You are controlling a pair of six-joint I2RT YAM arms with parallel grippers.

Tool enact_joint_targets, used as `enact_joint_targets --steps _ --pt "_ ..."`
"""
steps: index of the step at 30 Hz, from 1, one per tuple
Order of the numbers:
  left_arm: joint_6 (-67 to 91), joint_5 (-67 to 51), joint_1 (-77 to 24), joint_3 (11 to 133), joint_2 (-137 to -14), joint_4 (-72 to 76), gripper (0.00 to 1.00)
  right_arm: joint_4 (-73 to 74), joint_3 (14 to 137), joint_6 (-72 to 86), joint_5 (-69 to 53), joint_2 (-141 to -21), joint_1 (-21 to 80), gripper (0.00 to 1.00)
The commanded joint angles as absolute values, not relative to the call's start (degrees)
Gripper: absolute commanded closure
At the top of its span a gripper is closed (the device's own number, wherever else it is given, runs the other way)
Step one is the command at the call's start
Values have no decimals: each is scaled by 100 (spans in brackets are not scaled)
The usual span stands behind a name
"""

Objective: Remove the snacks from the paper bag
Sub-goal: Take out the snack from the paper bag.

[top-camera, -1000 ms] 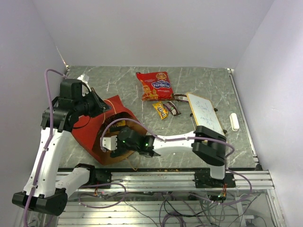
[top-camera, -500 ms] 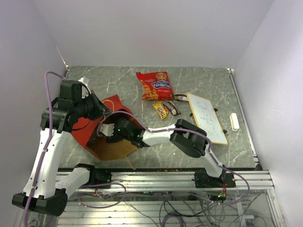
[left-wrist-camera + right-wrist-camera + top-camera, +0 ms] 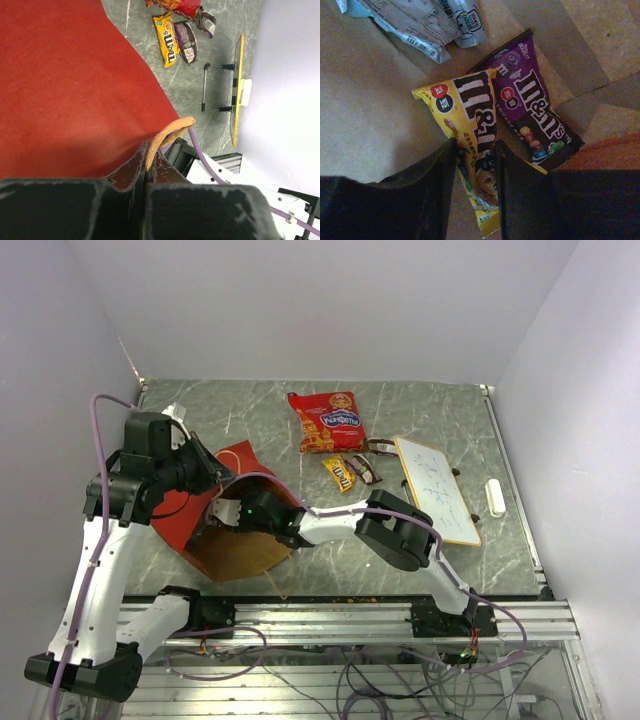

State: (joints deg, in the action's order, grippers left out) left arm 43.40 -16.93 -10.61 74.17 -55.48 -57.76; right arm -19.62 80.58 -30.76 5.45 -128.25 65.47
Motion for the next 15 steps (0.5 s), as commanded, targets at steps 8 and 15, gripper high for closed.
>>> enact_joint_targets --steps 8,15 --pt "4366 -1707 -1072 7238 -5300 -5790 93 -878 8235 -2546 15 -12265 6505 85" --pt "4313 -1625 -1072 7128 -5291 -5657 93 -440 7503 -1947 -251 -11286 6671 90"
